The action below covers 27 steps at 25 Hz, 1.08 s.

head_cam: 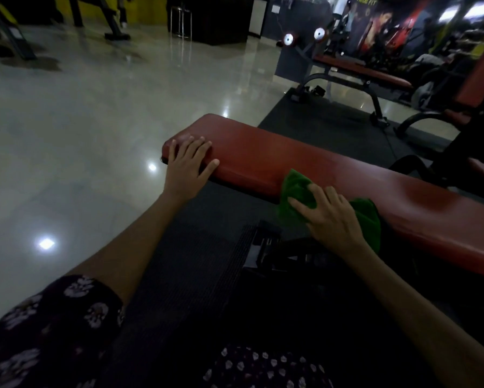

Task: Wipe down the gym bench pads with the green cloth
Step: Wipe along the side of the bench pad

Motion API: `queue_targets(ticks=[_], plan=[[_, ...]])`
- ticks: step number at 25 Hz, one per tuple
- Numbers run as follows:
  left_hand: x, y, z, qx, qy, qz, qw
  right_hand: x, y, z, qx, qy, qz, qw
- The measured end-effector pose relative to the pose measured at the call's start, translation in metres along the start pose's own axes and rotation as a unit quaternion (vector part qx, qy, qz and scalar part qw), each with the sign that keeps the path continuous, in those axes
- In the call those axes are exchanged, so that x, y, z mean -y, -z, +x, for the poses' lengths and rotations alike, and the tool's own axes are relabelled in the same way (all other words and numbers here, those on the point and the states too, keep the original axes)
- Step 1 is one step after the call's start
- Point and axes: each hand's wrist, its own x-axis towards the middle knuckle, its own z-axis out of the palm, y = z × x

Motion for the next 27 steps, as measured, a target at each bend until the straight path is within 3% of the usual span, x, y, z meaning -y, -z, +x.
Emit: queue_targets(ticks=[5, 9, 14, 18, 21, 23, 27], plan=[[-0.006, -0.007, 0.0, -0.012, 0.017, -0.004, 1.0, -0.027, 0.004, -0.05, -0.02, 0.004, 0.005, 1.0], [-0.005, -0.008, 0.0, -0.011, 0.026, -0.01, 1.0, 0.02, -0.004, 0.026, -0.027, -0.044, 0.065, 0.997], [-0.004, 0.0, 0.0, 0.012, 0.019, -0.007, 1.0, 0.053, 0.001, 0.107, 0.036, -0.073, 0.144, 0.986], [0.006, 0.015, 0.014, -0.026, 0.096, -0.146, 0.984, 0.026, 0.005, 0.067, 0.043, -0.014, 0.131, 0.99], [0.02, 0.014, 0.013, 0.005, 0.149, -0.108, 0.983, 0.016, 0.007, 0.049, 0.041, -0.015, 0.106, 0.993], [0.023, 0.009, 0.007, 0.039, 0.18, -0.162, 0.969, 0.031, 0.005, 0.071, 0.032, -0.029, 0.112, 0.993], [0.03, 0.005, 0.004, 0.01, 0.16, -0.223, 0.962, 0.08, -0.009, 0.139, 0.021, 0.011, 0.097, 0.995]])
